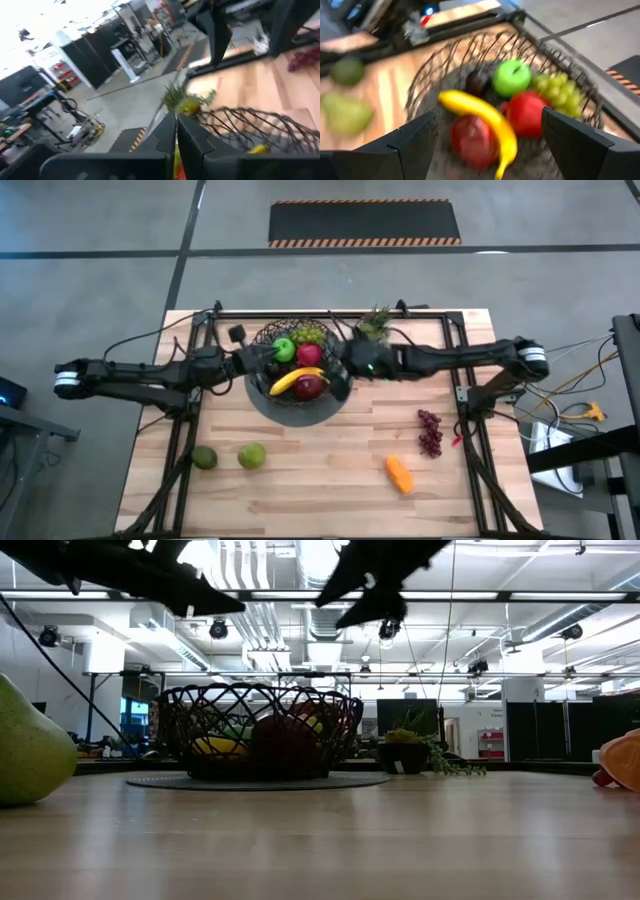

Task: Build produce basket
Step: Put the red apple into the black wire basket

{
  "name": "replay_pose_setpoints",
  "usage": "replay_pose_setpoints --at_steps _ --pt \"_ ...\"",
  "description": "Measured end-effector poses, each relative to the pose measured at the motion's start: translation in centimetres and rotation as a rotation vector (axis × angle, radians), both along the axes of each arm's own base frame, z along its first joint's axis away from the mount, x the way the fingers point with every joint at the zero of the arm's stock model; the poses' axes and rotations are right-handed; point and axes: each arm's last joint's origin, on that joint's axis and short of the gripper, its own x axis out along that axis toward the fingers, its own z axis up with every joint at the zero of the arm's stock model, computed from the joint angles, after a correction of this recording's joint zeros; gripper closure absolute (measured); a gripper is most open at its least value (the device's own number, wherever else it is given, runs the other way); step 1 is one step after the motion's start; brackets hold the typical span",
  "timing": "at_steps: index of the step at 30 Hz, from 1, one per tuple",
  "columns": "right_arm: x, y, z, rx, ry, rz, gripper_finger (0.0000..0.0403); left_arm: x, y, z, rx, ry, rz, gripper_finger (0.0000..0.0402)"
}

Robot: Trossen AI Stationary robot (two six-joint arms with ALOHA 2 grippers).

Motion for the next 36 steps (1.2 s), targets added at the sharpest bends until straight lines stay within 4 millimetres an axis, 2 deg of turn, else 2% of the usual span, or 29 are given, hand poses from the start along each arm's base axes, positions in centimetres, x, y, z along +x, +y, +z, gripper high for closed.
replay_pose_setpoints --at_steps 6,10,15,18,22,28,30,33,36 --pt "-4.1 2.5 -2.4 0.03 0.03 0.057 0.0076 1.8 -0.2 -0.8 -0.14 0.073 -0.125 0.0401" --pt "-6.2 3.3 -3.7 0.035 -0.018 0.083 0.0078 2.7 -0.3 -2.2 -0.256 0.247 -0.168 0.0401" --pt "-7.9 3.6 -4.8 0.029 -0.126 0.107 0.0077 3.5 0.0 -1.2 -0.345 0.482 -0.12 0.0401" --pt "-8.6 3.7 -5.6 0.01 -0.157 0.124 0.0076 4.6 0.3 -0.6 -0.356 0.556 -0.126 0.0393" --pt "-9.0 3.7 -6.5 -0.007 -0.188 0.139 0.0078 6.1 0.5 -1.3 -0.343 0.629 -0.13 0.0342" --pt "-9.4 3.8 -7.5 0.022 -0.166 0.155 0.008 7.7 1.2 -2.8 -0.221 0.74 -0.004 0.0217" --pt "-9.5 3.9 -7.7 0.023 -0.166 0.159 0.0081 7.9 1.3 -3.6 -0.186 0.792 -0.012 0.0183" --pt "-9.5 3.9 -7.8 0.02 -0.166 0.162 0.0079 7.9 1.2 -4.1 -0.15 0.846 -0.075 0.0151" --pt "-9.6 3.9 -7.9 0.02 -0.162 0.162 0.0078 7.8 1.2 -3.9 -0.155 0.834 -0.082 0.0142"
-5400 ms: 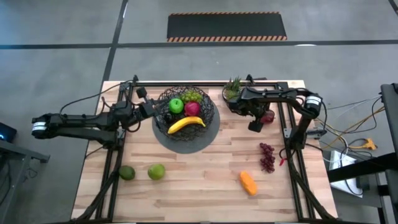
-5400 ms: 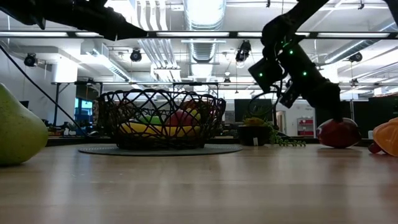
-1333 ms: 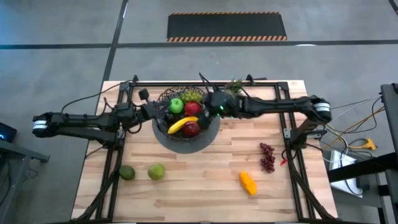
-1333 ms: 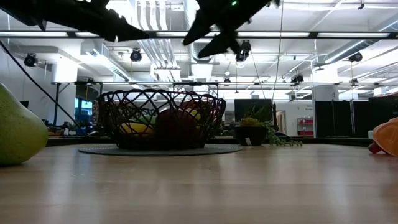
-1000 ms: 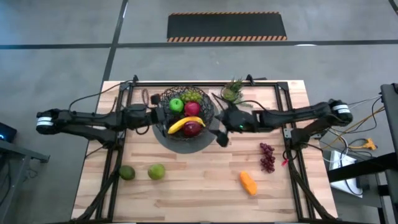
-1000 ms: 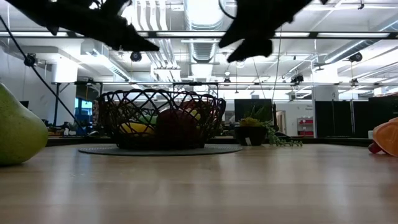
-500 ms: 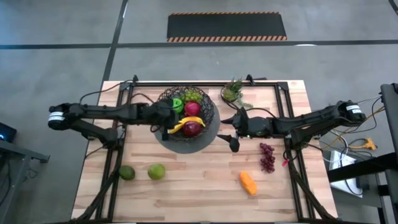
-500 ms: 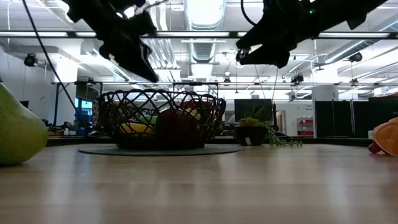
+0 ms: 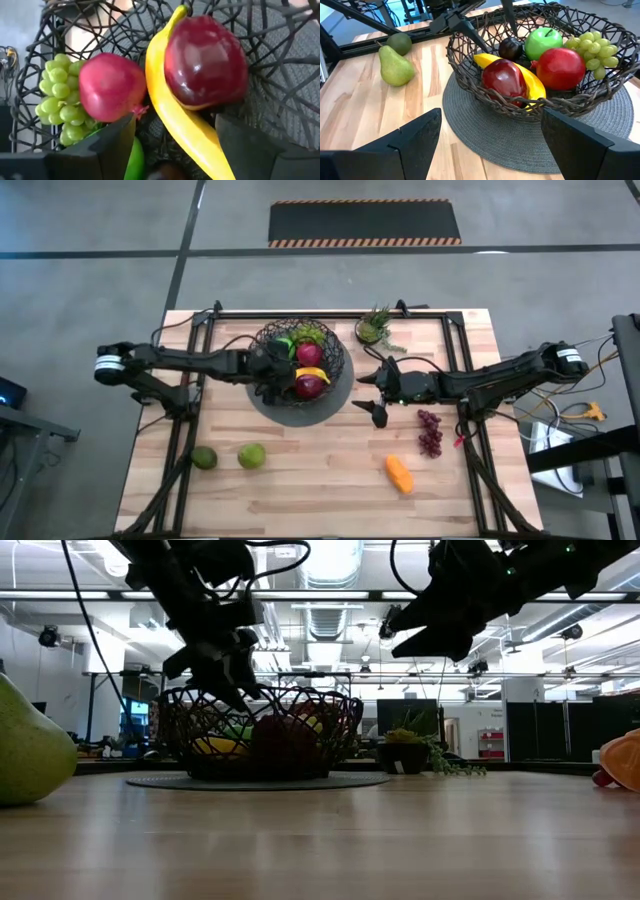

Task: Build produce basket
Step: Put the red apple into the black wire basket

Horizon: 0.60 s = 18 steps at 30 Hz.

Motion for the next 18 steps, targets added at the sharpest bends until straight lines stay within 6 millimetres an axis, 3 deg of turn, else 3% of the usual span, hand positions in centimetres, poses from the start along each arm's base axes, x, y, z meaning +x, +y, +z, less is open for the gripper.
replay_pose_setpoints --at_steps 9,18 --pt "0.1 0.0 0.2 -0.008 -0.022 0.004 0.0077 0.3 -0.4 0.2 -0.165 -0.09 -0.048 0.0141" --pt "0.0 0.0 0.0 -0.006 -0.018 0.003 0.0076 0.5 -0.4 -0.8 -0.163 -0.177 -0.058 0.0141"
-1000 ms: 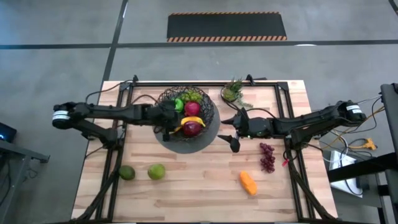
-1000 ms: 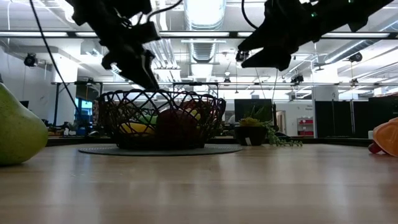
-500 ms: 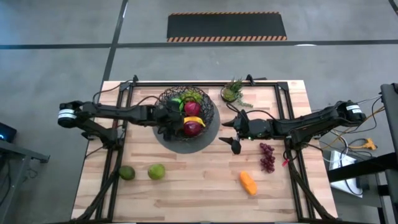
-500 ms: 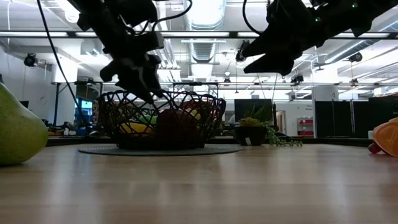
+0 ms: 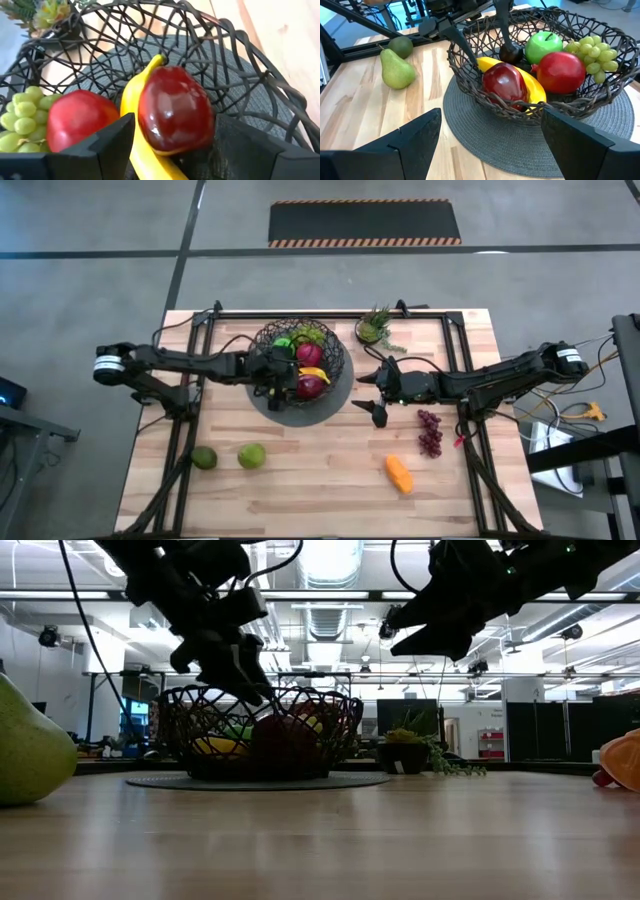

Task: Build produce basket
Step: Put the red apple into the black wire basket

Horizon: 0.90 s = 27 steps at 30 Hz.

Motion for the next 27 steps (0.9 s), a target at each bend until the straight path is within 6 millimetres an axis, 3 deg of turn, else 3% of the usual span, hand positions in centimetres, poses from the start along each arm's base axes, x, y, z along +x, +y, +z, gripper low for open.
replay_pose_setpoints --at_steps 10,15,24,27 --pt "0.0 0.0 0.0 0.007 -0.003 -0.003 0.0077 -0.3 -0.1 -1.2 -0.019 -0.035 0.018 0.0141" --pt "0.0 0.0 0.0 0.007 -0.004 -0.003 0.0077 -0.1 0.2 -0.8 -0.056 -0.067 0.075 0.0141" --pt "0.0 0.0 0.0 0.004 -0.006 -0.01 0.0077 0.8 0.7 2.7 -0.137 -0.052 0.165 0.0141" --pt "0.0 0.0 0.0 0.004 -0.006 -0.01 0.0076 1.0 1.2 4.4 -0.157 0.081 0.2 0.0141"
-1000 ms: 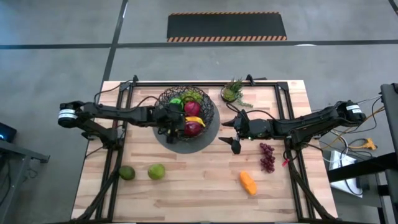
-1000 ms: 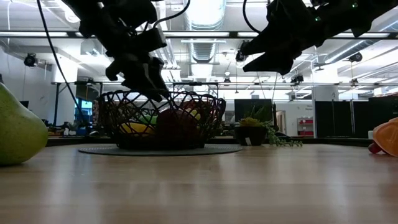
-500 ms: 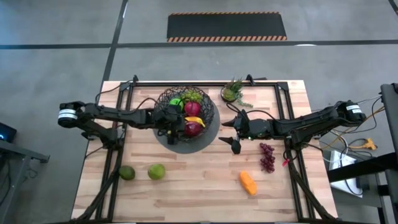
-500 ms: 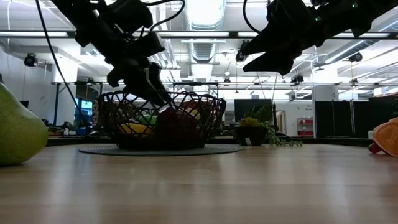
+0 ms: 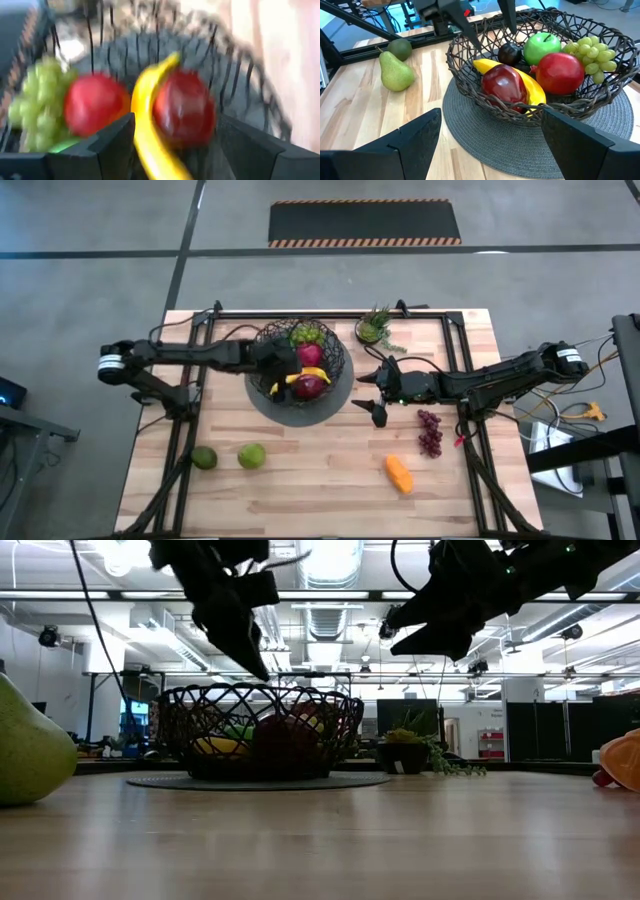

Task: Build produce basket
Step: Put the red apple into the black wire basket

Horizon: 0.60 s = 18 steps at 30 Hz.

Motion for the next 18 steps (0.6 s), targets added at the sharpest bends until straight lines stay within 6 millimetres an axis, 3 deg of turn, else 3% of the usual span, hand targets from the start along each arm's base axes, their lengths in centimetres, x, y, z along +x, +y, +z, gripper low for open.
replay_pose_setpoints --at_steps 5,10,18 --pt "0.0 0.0 0.0 -0.001 0.0 0.0 0.0078 0.9 1.1 2.3 -0.072 0.204 0.038 0.0141" --pt "0.0 0.0 0.0 0.0 0.001 0.0 0.0076 2.5 1.4 1.4 -0.125 0.266 0.035 0.0141" --pt "-0.1 0.0 -0.3 -0.011 0.012 0.004 0.0081 2.9 2.0 0.9 -0.05 0.269 0.145 0.0141"
